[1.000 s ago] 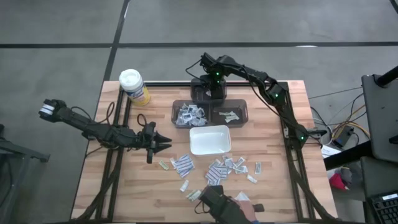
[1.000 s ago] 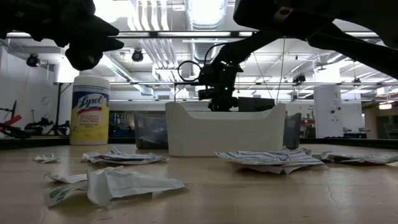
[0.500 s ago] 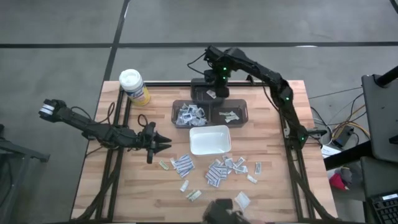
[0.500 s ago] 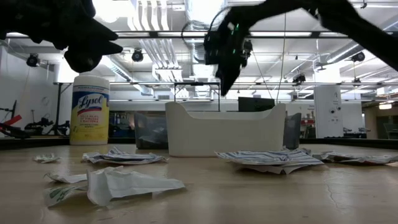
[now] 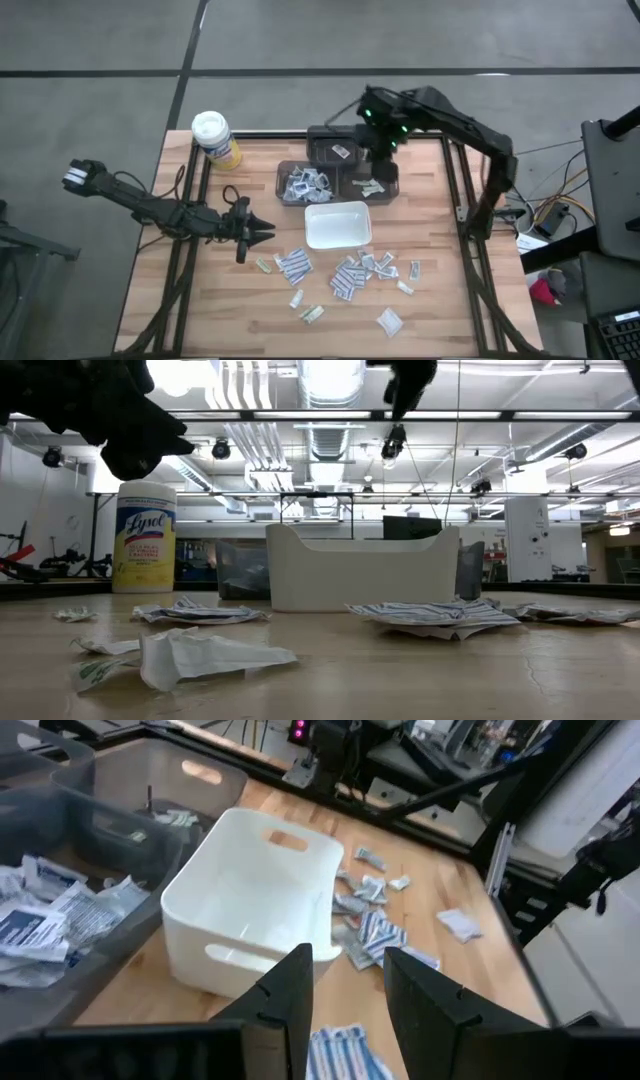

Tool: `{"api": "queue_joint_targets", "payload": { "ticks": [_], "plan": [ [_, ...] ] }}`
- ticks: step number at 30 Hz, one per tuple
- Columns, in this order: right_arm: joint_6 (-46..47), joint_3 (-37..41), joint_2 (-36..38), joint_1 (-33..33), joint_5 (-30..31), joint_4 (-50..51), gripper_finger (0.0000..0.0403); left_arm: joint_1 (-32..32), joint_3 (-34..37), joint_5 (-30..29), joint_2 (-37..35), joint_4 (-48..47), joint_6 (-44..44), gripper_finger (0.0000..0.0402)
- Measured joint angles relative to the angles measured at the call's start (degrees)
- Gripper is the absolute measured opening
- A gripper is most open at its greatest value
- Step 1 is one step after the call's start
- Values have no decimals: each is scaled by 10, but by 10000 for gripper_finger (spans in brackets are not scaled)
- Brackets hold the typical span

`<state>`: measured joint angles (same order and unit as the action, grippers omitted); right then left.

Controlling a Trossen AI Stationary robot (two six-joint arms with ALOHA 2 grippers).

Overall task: Pick & Place First Aid Supplies
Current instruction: Put the ointment pack into the top black bin

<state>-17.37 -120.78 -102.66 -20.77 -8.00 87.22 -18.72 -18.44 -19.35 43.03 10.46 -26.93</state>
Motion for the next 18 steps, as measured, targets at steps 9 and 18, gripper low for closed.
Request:
{"api": "queue_joint_targets", "payload": {
  "ticks": [9,18],
  "plan": [
    [174,154,134,133,5,-16,10,0,0,0,0,-40,19,117],
    [436,320,211,247,6,-50,8,0,0,28,0,-39,44,117]
  ]
}}
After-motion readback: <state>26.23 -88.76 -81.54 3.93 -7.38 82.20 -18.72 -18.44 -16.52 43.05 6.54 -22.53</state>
